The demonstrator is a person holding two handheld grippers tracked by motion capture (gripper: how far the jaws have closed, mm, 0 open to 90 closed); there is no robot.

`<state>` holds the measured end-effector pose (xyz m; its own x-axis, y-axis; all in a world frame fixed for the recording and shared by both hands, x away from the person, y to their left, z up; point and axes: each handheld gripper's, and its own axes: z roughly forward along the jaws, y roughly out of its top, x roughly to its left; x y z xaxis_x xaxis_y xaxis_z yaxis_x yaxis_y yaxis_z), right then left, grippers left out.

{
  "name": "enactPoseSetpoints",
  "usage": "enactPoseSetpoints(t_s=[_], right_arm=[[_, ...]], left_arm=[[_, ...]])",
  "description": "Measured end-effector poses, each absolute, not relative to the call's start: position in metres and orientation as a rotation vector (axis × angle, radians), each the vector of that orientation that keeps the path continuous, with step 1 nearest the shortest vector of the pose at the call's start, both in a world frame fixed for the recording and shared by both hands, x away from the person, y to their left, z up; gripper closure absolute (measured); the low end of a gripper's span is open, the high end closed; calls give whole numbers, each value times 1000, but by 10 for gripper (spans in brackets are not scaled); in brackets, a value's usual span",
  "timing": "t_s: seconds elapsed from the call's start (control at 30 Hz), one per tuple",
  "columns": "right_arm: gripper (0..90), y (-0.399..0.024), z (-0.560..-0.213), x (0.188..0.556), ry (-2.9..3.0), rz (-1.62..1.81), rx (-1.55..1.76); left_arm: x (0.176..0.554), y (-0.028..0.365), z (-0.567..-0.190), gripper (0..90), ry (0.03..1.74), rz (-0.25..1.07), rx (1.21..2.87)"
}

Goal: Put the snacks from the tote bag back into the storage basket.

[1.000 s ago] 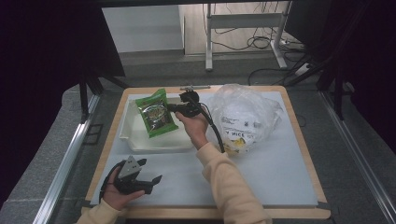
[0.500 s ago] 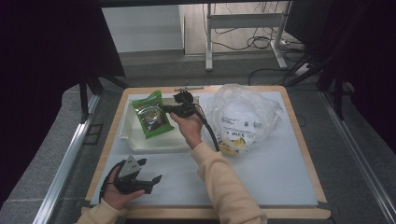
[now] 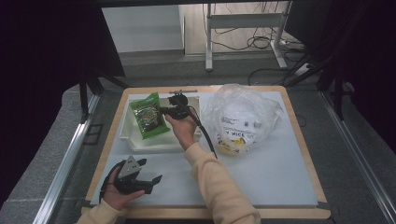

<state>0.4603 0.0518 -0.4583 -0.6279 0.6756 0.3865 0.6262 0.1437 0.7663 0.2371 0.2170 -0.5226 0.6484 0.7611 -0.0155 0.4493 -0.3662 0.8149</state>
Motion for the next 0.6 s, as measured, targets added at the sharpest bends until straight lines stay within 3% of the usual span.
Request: enactPoseSetpoints(t_s=[0.6], right_arm=[[897,68,-491,463,2342,1350,1396]], left_arm=[[237,218,-523,145,942,463,2019]])
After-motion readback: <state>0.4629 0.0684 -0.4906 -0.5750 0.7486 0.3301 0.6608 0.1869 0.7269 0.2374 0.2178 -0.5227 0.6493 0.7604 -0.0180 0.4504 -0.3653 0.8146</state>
